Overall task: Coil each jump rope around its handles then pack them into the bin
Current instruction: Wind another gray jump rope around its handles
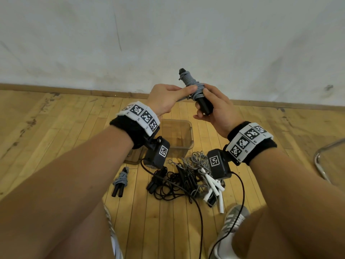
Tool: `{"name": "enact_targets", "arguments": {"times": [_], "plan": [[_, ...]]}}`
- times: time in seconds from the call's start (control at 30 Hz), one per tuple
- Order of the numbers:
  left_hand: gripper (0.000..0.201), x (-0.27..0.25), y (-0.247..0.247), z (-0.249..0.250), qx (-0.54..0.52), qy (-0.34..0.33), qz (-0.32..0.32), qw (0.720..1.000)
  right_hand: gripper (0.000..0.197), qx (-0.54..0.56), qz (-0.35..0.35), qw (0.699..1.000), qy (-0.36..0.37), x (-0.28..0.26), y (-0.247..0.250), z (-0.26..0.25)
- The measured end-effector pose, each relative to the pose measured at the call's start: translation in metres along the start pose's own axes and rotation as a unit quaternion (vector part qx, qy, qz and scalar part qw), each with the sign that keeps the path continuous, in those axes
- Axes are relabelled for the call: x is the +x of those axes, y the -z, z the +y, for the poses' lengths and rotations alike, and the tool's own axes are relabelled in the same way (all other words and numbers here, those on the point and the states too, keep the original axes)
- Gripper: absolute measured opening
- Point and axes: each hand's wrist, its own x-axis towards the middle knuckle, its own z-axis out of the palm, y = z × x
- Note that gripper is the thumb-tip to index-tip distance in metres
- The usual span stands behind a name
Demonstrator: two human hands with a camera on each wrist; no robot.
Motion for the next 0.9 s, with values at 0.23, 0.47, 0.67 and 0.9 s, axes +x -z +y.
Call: {"name": "enact_targets", "arguments": {"times": [0.23,0.47,0.67,0.9], "plan": [[0.036,-0.006,0.001,-0.017,-0.069,0.029,-0.037,0.997,0.052,-0.166,-0.023,0.986,0.018,-0.003,-0.018,0.013],[0.035,-0.007,0.026,-0.051,0.075,-0.016,0.036,0.996,0.085,-0.403,-0.031,0.908,0.109,0.008,-0.047,0.044],[0.034,-0.010,0.037,-0.118,0.282,0.056,0.078,0.954,0.078,-0.449,-0.091,0.889,0.005,0.017,-0.064,0.109],[0.041,-0.019,0.045,-0.216,0.395,0.138,0.040,0.907,0.067,-0.435,-0.165,0.878,-0.113,0.023,-0.093,0.196]]}}
